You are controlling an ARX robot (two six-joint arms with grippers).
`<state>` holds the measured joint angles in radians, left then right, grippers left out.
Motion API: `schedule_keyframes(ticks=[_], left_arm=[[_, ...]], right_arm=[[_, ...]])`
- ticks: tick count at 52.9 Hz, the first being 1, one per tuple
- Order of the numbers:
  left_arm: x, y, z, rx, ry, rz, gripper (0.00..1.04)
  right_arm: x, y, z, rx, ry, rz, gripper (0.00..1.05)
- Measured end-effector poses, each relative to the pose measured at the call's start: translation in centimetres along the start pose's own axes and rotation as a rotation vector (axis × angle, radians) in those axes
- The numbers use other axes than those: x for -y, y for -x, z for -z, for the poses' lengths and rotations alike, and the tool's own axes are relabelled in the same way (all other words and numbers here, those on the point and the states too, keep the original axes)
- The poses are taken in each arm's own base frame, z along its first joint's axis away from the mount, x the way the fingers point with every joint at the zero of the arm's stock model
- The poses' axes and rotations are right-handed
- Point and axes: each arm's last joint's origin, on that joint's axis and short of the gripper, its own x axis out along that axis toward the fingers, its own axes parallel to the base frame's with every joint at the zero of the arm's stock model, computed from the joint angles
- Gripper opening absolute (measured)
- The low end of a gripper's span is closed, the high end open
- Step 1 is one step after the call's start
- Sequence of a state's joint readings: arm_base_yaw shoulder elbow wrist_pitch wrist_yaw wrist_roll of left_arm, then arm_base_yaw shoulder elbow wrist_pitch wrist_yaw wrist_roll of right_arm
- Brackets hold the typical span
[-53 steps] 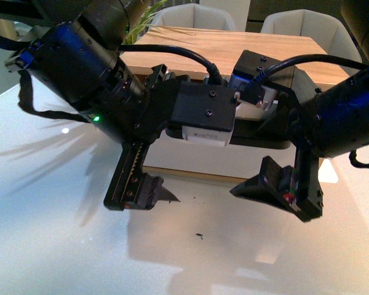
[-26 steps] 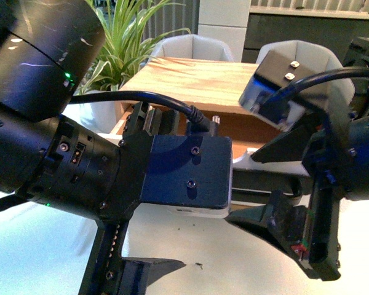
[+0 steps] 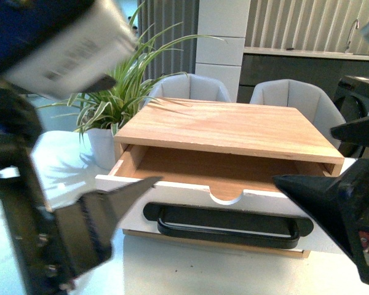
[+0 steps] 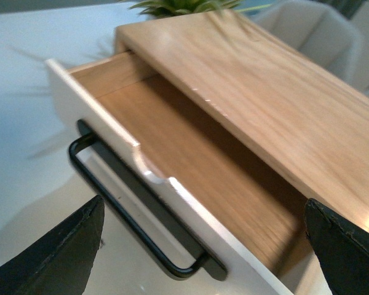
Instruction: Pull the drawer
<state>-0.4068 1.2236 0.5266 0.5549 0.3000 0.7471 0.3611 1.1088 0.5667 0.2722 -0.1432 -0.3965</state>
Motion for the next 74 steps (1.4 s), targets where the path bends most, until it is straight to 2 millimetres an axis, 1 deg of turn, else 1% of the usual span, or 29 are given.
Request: schedule_keyframes(ticks=[5, 8, 11, 16, 17, 19, 24, 34, 35, 39, 41, 42, 51, 52, 55, 56, 60, 62, 67, 69, 74], left_arm=[[0.2, 2.1, 0.7, -0.004, 0.119, -0.102, 0.97], [0.5, 3.5, 1.5, -0.026, 0.234, -0.169, 0.97], [0.7, 4.6, 2.1, -0.047, 0.313, -0.220, 0.97], [1.0, 6.7, 3.1, -0.078, 0.522, -0.335, 0.97], [1.0, 6.9, 3.2, -0.078, 0.537, -0.342, 0.97], [1.1, 7.5, 3.5, -0.065, 0.645, -0.362, 0.97], [1.0, 8.2, 4.3, -0.073, 0.784, -0.457, 0.97], [0.9, 8.3, 4.3, -0.060, 0.841, -0.464, 0.97], [0.9, 8.3, 4.3, -0.062, 0.840, -0.475, 0.97], [1.1, 8.8, 4.5, -0.087, 0.780, -0.649, 0.84], [1.4, 9.4, 4.9, -0.116, 0.757, -0.712, 0.72], [1.4, 9.4, 5.0, -0.117, 0.757, -0.716, 0.72], [2.2, 10.7, 5.5, -0.123, 0.738, -0.718, 0.41], [2.2, 10.8, 5.6, -0.124, 0.738, -0.720, 0.39], [2.4, 11.2, 5.7, -0.123, 0.736, -0.721, 0.29], [2.5, 11.3, 5.7, -0.124, 0.735, -0.722, 0.27], [2.7, 11.8, 5.9, -0.125, 0.734, -0.721, 0.13], [2.9, 12.1, 6.1, -0.121, 0.735, -0.707, 0.04], [2.9, 13.2, 6.6, -0.129, 0.731, -0.729, 0.03], [3.1, 13.3, 6.6, -0.123, 0.730, -0.723, 0.03], [3.7, 13.5, 7.0, -0.119, 0.729, -0.725, 0.03]], right_arm=[[-0.3, 1.1, 0.6, 0.025, -0.066, 0.121, 0.96], [-0.7, 1.8, 1.3, 0.037, -0.119, 0.186, 0.96], [-1.1, 2.3, 1.8, 0.044, -0.156, 0.230, 0.96], [-1.5, 3.6, 3.1, 0.067, -0.259, 0.358, 0.96], [-1.5, 3.8, 3.3, 0.069, -0.271, 0.373, 0.96], [-1.6, 4.2, 3.9, 0.071, -0.319, 0.398, 0.96], [-1.1, 5.0, 4.9, 0.102, -0.423, 0.469, 0.96], [-1.0, 5.0, 4.9, 0.115, -0.471, 0.475, 0.96], [-1.0, 5.1, 4.9, 0.122, -0.470, 0.487, 0.94], [-0.9, 5.6, 5.4, 0.168, -0.445, 0.528, 0.80], [-0.9, 6.1, 6.0, 0.168, -0.437, 0.533, 0.70], [-0.9, 6.2, 6.1, 0.168, -0.436, 0.534, 0.69], [-0.8, 7.5, 7.6, 0.162, -0.423, 0.537, 0.39], [-0.8, 7.5, 7.6, 0.162, -0.423, 0.537, 0.37], [-0.8, 7.9, 8.0, 0.161, -0.422, 0.537, 0.27], [-0.8, 8.0, 8.1, 0.161, -0.422, 0.538, 0.25], [-0.8, 8.4, 8.5, 0.161, -0.422, 0.540, 0.11], [-0.9, 8.7, 8.7, 0.162, -0.422, 0.539, 0.02], [-0.9, 9.3, 9.3, 0.163, -0.419, 0.537, 0.02], [-0.7, 9.7, 9.6, 0.167, -0.417, 0.517, 0.02], [-0.6, 10.2, 10.2, 0.172, -0.418, 0.552, 0.02]])
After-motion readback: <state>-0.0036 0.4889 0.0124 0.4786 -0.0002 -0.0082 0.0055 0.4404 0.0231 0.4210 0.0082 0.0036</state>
